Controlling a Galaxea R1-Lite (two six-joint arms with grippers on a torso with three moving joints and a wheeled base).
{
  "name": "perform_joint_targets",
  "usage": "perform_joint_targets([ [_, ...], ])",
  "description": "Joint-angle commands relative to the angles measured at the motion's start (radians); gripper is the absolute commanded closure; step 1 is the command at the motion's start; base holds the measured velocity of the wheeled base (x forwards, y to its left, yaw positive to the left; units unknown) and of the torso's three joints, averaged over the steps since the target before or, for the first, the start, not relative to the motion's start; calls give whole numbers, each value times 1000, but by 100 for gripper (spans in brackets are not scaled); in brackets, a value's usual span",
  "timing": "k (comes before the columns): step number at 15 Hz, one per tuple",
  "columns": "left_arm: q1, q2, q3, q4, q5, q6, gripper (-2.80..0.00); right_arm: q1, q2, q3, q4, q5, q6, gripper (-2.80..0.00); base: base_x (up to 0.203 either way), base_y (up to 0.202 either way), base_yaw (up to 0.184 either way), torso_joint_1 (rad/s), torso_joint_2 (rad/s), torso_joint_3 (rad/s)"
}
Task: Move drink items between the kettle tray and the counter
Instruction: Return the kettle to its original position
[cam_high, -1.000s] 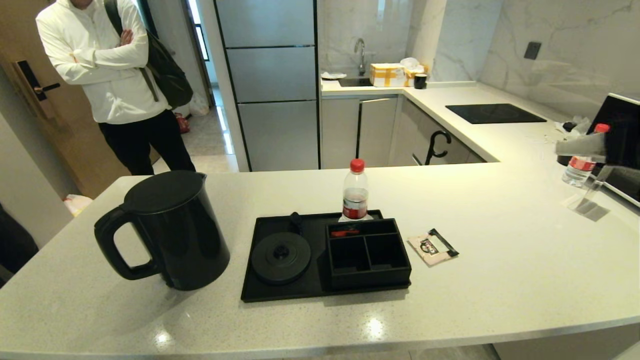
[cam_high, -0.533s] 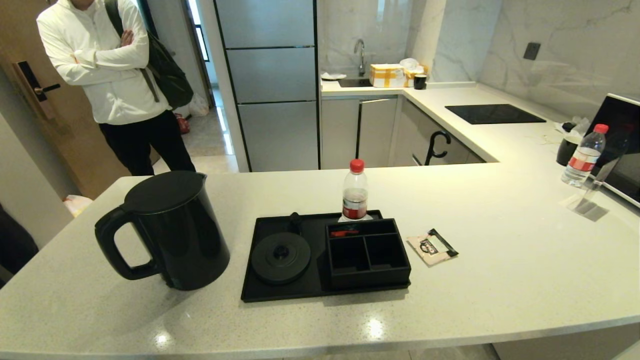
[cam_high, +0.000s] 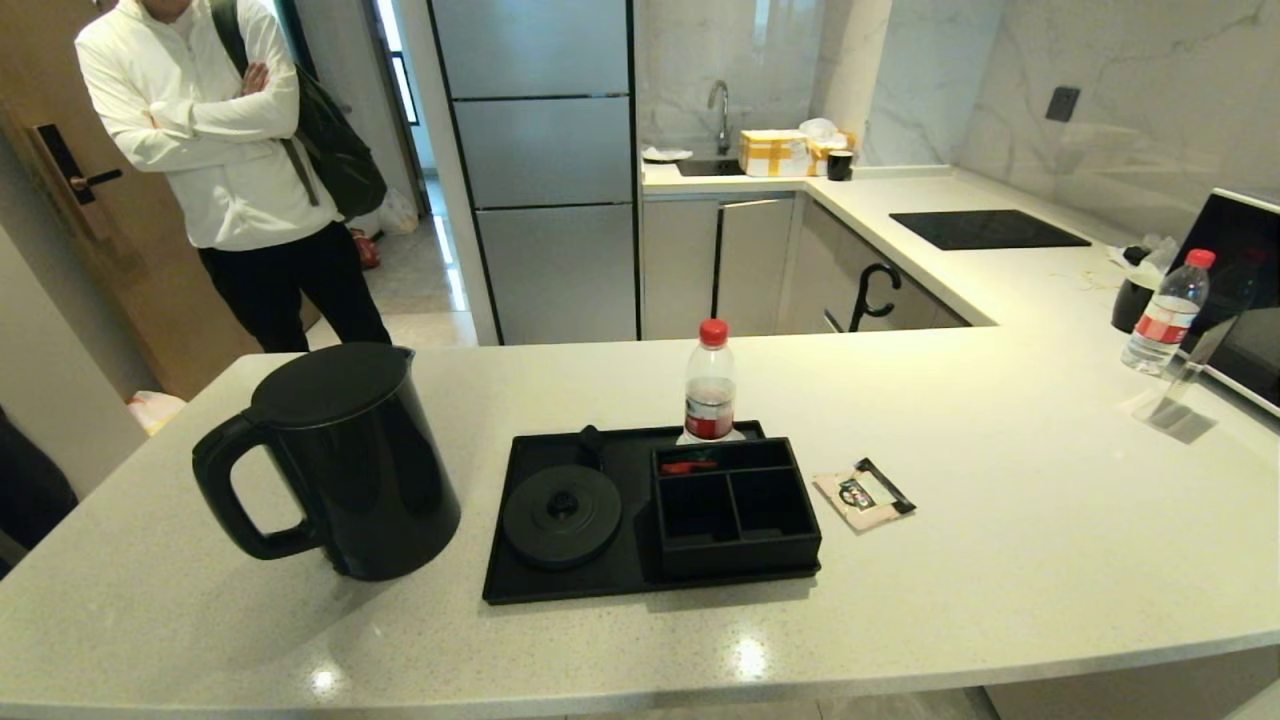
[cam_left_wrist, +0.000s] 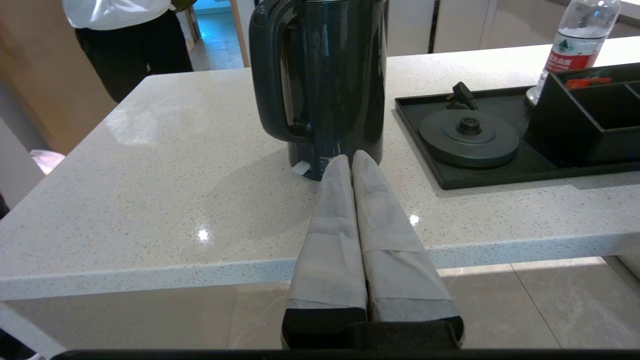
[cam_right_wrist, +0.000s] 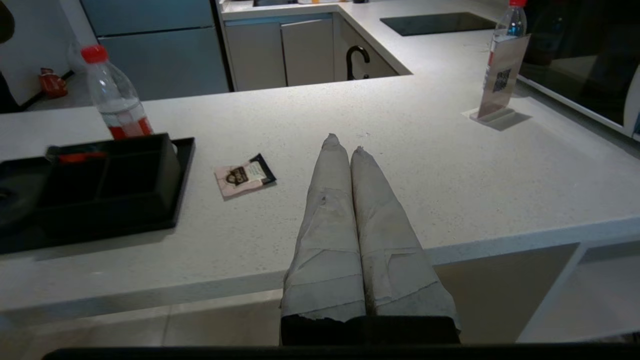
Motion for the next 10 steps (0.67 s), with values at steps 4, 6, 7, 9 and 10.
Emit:
perform_joint_targets([
  [4, 0, 0, 35, -1, 0, 0, 0, 13, -56, 267, -269, 20, -36, 0, 0, 0, 0, 0, 0, 0],
  [6, 0, 0, 34, 0, 0, 0, 0, 13, -55, 265, -155, 98, -17, 0, 0, 0, 0, 0, 0, 0],
  [7, 0, 0, 35, -1, 0, 0, 0, 13, -54, 248, -101, 100, -25, 0, 0, 0, 0, 0, 0, 0],
  [9, 0, 0, 35, -1, 0, 0, 0, 13, -55, 250, -108, 97, -25, 0, 0, 0, 0, 0, 0, 0],
  [10, 0, 0, 35, -1, 0, 0, 0, 13, -55, 252, -114, 96, -20, 0, 0, 0, 0, 0, 0, 0],
])
